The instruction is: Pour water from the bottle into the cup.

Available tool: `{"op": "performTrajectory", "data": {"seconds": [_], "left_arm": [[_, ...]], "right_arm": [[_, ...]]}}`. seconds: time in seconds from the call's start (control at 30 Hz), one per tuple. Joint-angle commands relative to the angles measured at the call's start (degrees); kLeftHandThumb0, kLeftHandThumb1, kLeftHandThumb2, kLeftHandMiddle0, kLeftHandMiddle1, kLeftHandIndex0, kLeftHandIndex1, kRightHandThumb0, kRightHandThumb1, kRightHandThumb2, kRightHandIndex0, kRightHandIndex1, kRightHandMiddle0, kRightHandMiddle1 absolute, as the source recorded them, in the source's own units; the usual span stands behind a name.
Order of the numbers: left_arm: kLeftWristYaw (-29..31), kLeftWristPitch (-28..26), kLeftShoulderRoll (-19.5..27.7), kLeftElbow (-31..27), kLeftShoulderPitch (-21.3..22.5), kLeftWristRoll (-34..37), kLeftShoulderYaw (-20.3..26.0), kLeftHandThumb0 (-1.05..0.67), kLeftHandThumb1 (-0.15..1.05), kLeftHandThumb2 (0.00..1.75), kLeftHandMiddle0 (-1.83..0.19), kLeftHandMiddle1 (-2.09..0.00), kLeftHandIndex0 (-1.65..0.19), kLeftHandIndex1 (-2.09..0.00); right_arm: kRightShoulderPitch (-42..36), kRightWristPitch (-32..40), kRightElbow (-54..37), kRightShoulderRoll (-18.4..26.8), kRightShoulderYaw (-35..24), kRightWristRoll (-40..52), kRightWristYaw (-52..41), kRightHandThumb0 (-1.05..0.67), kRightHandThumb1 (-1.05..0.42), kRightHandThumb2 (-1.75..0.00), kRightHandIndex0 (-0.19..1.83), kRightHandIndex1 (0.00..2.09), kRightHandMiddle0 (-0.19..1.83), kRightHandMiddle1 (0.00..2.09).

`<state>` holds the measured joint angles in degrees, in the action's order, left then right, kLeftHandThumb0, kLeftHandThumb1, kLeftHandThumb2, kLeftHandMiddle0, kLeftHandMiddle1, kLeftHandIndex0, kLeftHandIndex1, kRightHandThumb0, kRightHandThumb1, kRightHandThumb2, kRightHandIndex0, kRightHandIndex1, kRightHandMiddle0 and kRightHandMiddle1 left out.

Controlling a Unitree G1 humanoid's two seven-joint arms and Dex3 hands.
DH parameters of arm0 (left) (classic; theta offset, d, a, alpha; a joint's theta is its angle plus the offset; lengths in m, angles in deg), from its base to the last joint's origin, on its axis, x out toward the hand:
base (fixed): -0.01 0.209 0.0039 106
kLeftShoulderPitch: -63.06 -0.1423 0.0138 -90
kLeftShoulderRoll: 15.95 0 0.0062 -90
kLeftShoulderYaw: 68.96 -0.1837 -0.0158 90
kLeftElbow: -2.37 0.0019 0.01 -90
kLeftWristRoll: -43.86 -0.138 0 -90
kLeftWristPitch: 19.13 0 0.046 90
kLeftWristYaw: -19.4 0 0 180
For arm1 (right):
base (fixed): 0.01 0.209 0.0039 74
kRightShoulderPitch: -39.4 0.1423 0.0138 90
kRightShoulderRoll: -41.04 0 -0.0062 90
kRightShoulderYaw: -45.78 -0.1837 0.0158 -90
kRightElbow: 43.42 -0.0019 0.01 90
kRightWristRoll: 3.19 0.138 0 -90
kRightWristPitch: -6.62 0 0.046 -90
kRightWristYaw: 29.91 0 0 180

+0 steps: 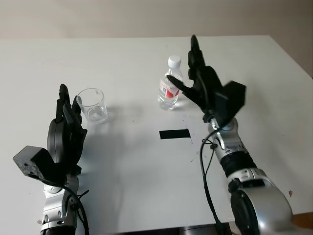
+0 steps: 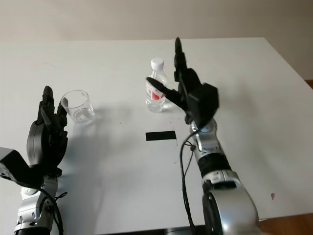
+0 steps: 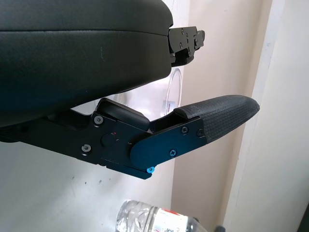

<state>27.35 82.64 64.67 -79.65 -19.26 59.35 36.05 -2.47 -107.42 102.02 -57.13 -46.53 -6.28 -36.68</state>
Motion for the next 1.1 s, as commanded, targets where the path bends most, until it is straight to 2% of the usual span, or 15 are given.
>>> {"op": "performTrajectory", "data": {"seconds": [0.0, 0.27, 0.43, 0.83, 0.93, 1.07], "left_arm": [[0.0, 0.3, 0.2, -0.2, 0.5, 0.2, 0.3, -0.84, 1.05, 0.79, 0.19, -0.34, 0.11, 0.00], [0.1, 0.5, 0.2, 0.0, 0.6, 0.2, 0.3, -0.84, 1.05, 0.81, 0.19, -0.32, 0.12, 0.00], [0.1, 0.4, 0.2, 0.0, 0.8, 0.5, 0.4, -0.84, 1.05, 0.81, 0.19, -0.34, 0.12, 0.00], [0.2, 0.6, 0.1, 0.2, 0.9, 0.5, 0.5, -0.84, 1.05, 0.80, 0.19, -0.37, 0.10, 0.00], [0.0, 0.2, 0.1, -0.1, 0.8, 0.5, 0.5, -0.85, 1.05, 0.80, 0.19, -0.36, 0.11, 0.00], [-0.1, 0.7, -0.1, 0.2, 0.8, 0.4, 0.4, -0.85, 1.05, 0.79, 0.19, -0.35, 0.11, 0.00]], "right_arm": [[2.8, -0.6, 2.5, 0.7, 0.7, -1.3, 1.2, -0.92, -0.94, -0.05, -0.19, 0.00, -0.19, 0.00], [6.3, -0.4, 8.5, 0.1, 2.4, -4.3, 3.8, -0.93, -0.94, -0.05, -0.19, 0.00, -0.19, 0.00], [7.4, 1.2, 10.5, -0.5, 2.3, -4.2, 3.8, -0.90, -0.94, -0.05, -0.19, 0.00, -0.19, 0.00], [9.0, 2.3, 14.5, -0.8, 3.1, -5.6, 5.9, -0.96, -0.96, -0.06, -0.19, 0.00, -0.19, 0.00], [9.3, 2.4, 15.0, -1.3, 1.8, -3.9, 4.2, -0.96, -0.96, -0.05, -0.19, 0.00, -0.19, 0.00], [9.6, 2.4, 15.3, -2.6, -1.2, 0.1, 0.7, -0.86, -0.92, -0.04, -0.19, 0.00, -0.19, 0.00]]}}
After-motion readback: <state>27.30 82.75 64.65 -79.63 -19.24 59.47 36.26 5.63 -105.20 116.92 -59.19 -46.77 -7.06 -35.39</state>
